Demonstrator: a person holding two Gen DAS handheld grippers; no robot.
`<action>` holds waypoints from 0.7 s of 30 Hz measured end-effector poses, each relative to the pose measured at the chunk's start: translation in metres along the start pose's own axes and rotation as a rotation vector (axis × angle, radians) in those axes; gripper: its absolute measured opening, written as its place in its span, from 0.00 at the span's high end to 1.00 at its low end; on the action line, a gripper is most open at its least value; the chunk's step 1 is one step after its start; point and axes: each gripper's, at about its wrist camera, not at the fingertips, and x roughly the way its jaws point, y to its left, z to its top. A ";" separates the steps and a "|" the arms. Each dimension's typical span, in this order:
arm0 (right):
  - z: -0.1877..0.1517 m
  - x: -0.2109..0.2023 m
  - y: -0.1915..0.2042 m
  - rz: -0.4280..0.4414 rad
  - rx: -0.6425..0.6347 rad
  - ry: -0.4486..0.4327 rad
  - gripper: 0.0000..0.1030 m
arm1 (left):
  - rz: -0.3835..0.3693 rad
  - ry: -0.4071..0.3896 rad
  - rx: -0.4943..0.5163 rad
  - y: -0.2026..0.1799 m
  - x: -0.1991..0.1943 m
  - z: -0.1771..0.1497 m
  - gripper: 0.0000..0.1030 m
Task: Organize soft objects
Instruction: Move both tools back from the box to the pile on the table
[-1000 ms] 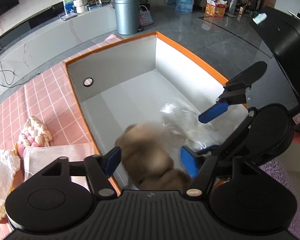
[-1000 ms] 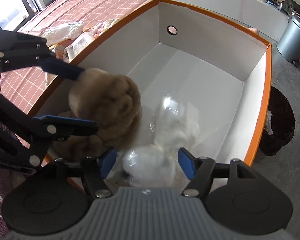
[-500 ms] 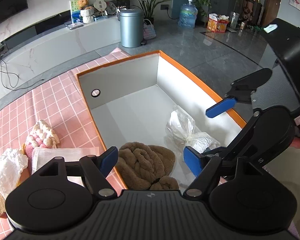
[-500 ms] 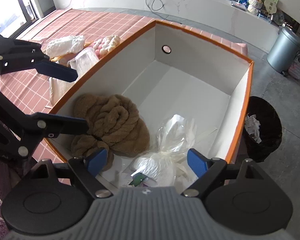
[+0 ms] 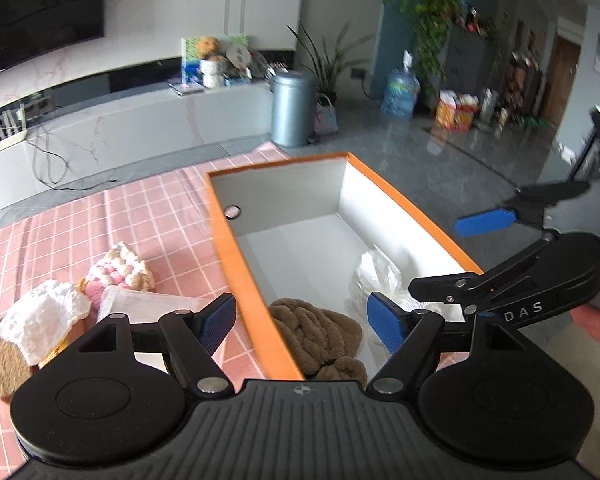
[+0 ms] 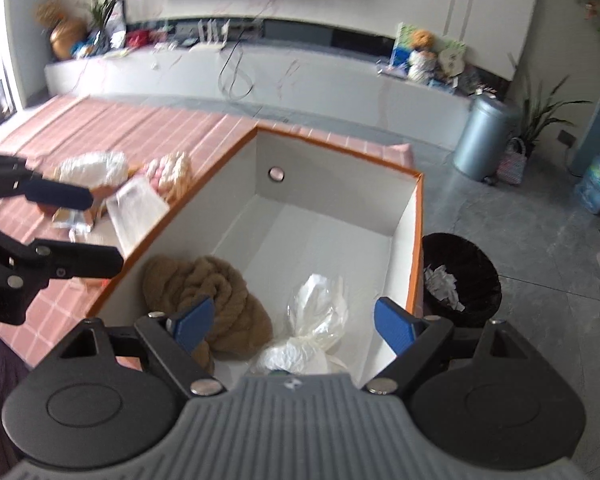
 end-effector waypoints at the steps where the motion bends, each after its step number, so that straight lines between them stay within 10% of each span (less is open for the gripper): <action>1: -0.001 -0.003 0.003 -0.005 0.016 -0.018 0.16 | 0.003 -0.015 -0.011 0.002 -0.004 -0.002 0.15; 21: -0.022 -0.026 0.126 -0.047 0.097 -0.302 0.08 | 0.146 -0.189 -0.256 0.076 -0.058 -0.069 0.17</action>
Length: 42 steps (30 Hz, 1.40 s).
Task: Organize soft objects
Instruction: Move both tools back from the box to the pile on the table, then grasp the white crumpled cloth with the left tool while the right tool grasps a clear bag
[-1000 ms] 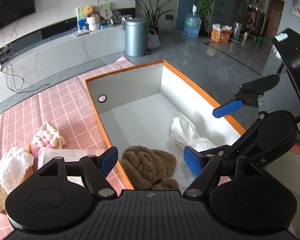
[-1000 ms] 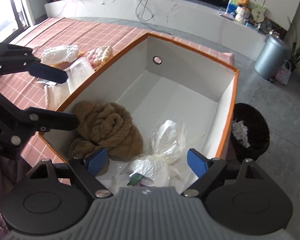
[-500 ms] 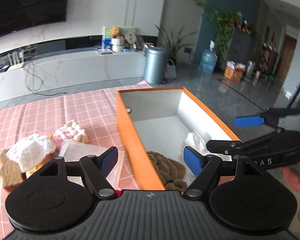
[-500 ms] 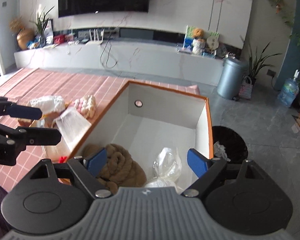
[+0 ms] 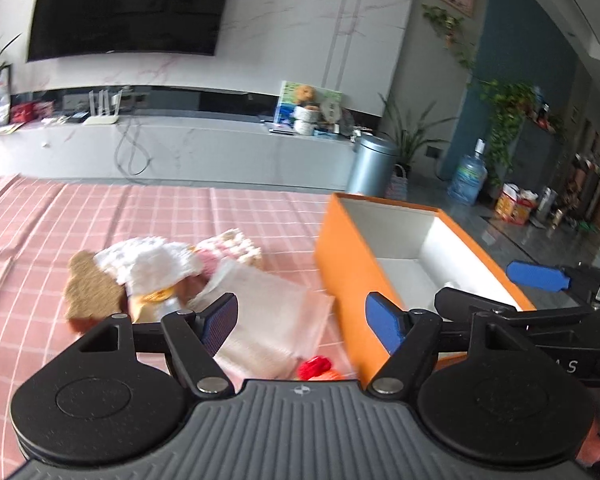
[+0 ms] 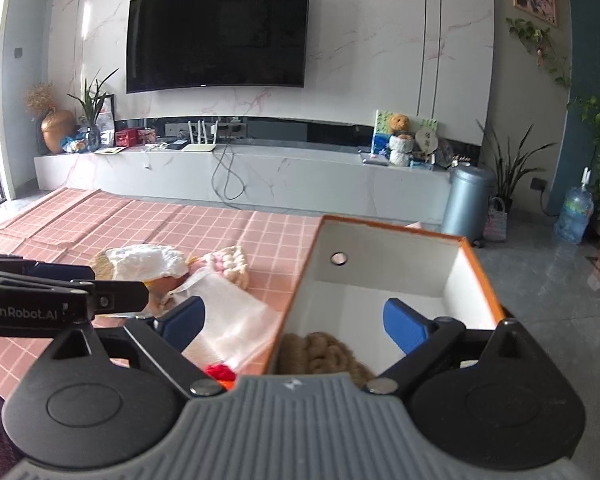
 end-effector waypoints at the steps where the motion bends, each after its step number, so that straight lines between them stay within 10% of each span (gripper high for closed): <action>1: -0.002 0.002 0.003 0.004 0.017 0.005 0.08 | 0.011 -0.001 -0.016 0.007 -0.002 -0.003 0.17; 24: -0.013 0.066 0.091 0.015 -0.137 0.001 0.20 | 0.162 -0.015 -0.185 0.099 0.006 -0.038 0.23; 32: -0.002 0.124 0.096 0.009 -0.153 0.115 0.25 | 0.154 0.005 -0.104 0.111 0.033 -0.025 0.25; 42: 0.008 0.197 0.098 -0.004 -0.063 0.240 0.08 | 0.188 0.012 0.021 0.128 0.079 0.007 0.13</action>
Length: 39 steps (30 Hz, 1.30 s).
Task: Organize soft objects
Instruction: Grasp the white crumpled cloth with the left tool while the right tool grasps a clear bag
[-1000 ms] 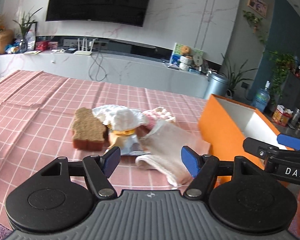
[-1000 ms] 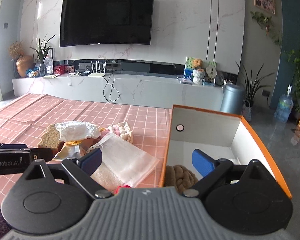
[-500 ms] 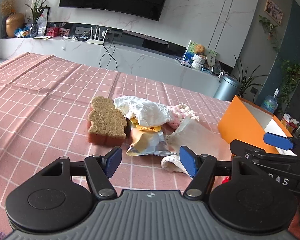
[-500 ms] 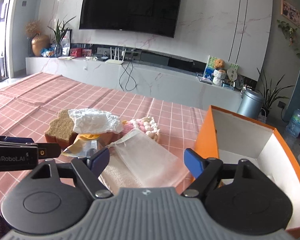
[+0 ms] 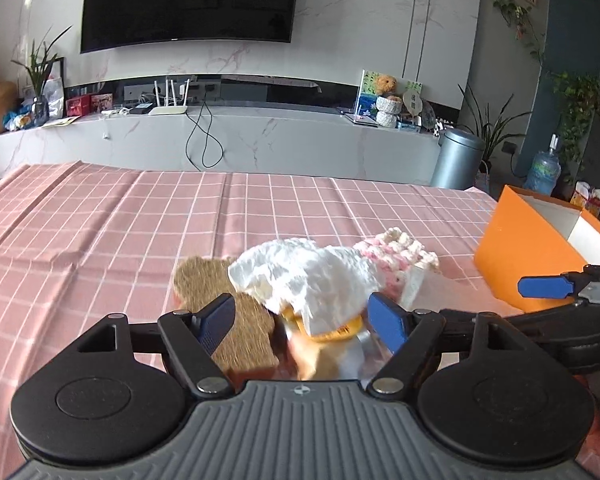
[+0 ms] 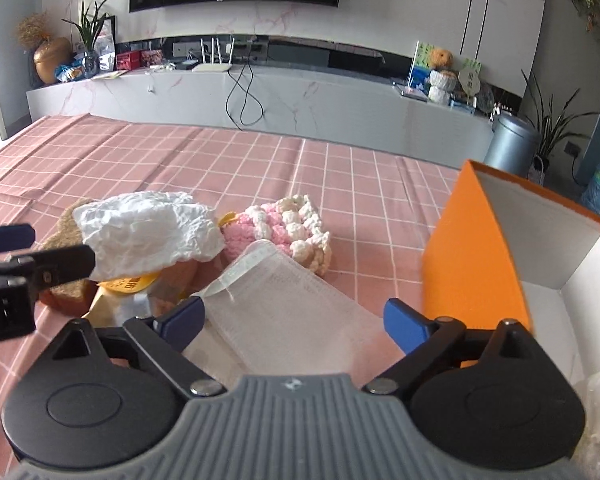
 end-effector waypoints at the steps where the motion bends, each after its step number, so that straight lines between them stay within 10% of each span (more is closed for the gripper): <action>1: 0.001 0.007 0.000 -0.001 0.003 0.013 0.08 | 0.004 0.000 0.010 0.001 0.005 0.003 0.13; 11: 0.001 0.043 0.000 0.029 0.038 0.085 0.10 | 0.005 0.035 0.012 0.013 0.058 0.018 0.11; 16: -0.001 0.050 0.002 0.056 0.027 0.112 0.28 | -0.004 0.045 0.010 0.011 0.065 0.014 0.13; 29: -0.004 0.048 0.001 0.103 0.040 0.128 0.98 | -0.001 0.013 0.129 -0.011 0.056 0.014 0.86; 39: 0.000 0.020 -0.005 0.106 0.027 0.051 1.00 | -0.018 -0.021 0.032 -0.003 0.036 0.014 0.87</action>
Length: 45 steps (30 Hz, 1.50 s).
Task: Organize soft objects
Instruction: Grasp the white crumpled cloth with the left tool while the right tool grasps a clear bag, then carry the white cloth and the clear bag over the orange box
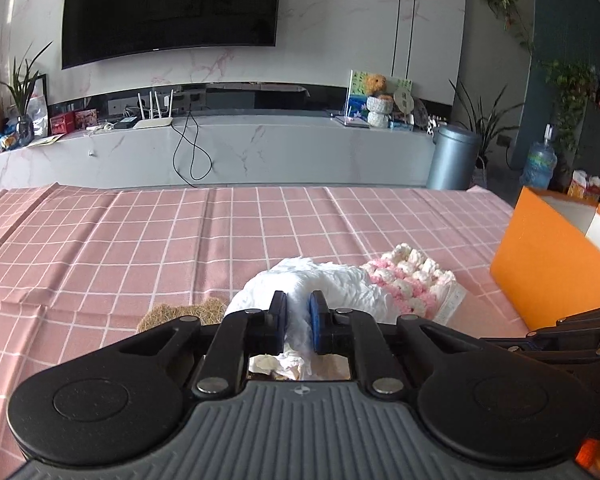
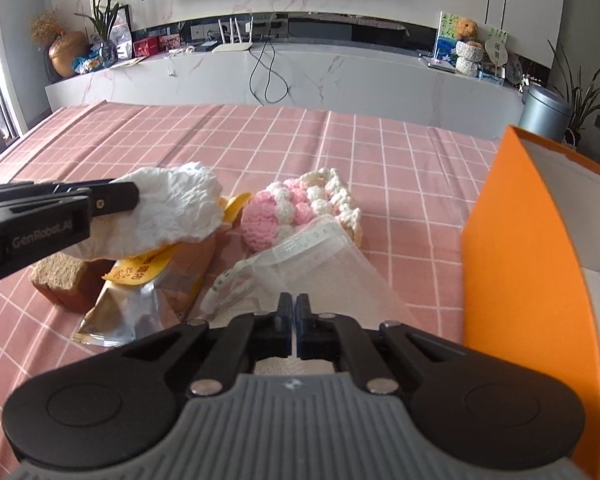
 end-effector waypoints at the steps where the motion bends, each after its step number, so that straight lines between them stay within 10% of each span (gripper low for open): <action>1: 0.000 -0.004 0.000 -0.001 -0.001 -0.013 1.00 | 0.001 -0.004 -0.009 0.001 -0.004 0.000 0.87; 26: -0.007 -0.124 -0.020 0.136 0.061 -0.241 1.00 | -0.011 -0.112 -0.049 -0.036 -0.099 0.005 0.87; 45: -0.025 -0.229 -0.063 0.069 0.057 -0.413 1.00 | -0.039 -0.214 0.027 -0.075 -0.148 0.009 0.87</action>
